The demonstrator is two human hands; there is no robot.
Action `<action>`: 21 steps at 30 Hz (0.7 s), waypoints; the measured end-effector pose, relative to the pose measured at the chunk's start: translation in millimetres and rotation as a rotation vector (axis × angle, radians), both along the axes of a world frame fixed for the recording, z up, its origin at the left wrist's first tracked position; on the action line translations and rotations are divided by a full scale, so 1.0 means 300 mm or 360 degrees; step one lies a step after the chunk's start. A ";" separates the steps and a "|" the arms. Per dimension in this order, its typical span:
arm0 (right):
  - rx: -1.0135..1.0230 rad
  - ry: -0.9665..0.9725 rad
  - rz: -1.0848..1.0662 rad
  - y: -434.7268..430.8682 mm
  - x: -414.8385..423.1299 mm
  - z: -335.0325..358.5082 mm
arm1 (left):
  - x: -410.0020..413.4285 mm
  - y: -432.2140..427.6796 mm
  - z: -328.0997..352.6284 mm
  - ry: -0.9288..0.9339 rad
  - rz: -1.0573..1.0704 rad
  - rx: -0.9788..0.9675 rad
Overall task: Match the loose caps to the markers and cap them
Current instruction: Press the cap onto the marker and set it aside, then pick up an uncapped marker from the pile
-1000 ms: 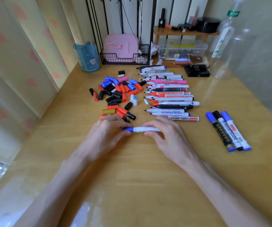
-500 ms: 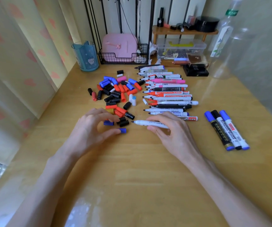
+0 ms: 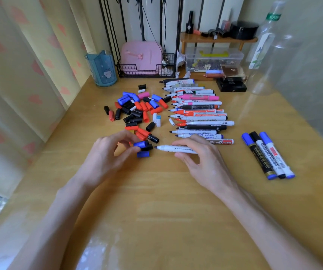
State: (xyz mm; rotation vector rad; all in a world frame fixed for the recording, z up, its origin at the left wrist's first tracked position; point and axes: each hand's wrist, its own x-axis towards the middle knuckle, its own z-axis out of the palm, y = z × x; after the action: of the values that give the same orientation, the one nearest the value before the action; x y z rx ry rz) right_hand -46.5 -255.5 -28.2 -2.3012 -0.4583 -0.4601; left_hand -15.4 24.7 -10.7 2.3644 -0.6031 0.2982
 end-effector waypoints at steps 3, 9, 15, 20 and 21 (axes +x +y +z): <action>0.0030 -0.0035 0.0004 0.000 0.001 0.004 | -0.013 -0.033 0.003 0.0034 -0.0093 -0.0056; 0.0043 -0.0098 -0.0007 -0.009 0.004 0.006 | -0.018 -0.044 0.001 0.0027 -0.0114 -0.0053; 0.0022 -0.0132 0.0075 0.004 0.003 -0.001 | -0.021 -0.065 -0.018 0.0040 -0.0137 -0.0181; 0.0143 -0.0079 0.0083 -0.017 0.003 -0.001 | -0.036 -0.115 -0.038 0.0101 -0.0159 -0.0443; 0.0149 -0.0065 0.0079 -0.019 0.001 -0.002 | -0.038 -0.118 -0.041 0.0116 -0.0159 -0.0450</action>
State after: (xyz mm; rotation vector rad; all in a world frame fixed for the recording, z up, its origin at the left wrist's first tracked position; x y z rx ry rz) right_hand -46.1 -261.3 -28.9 -2.1890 -0.5027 -0.4944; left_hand -26.8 -10.6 -22.9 2.0581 -0.6004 0.2348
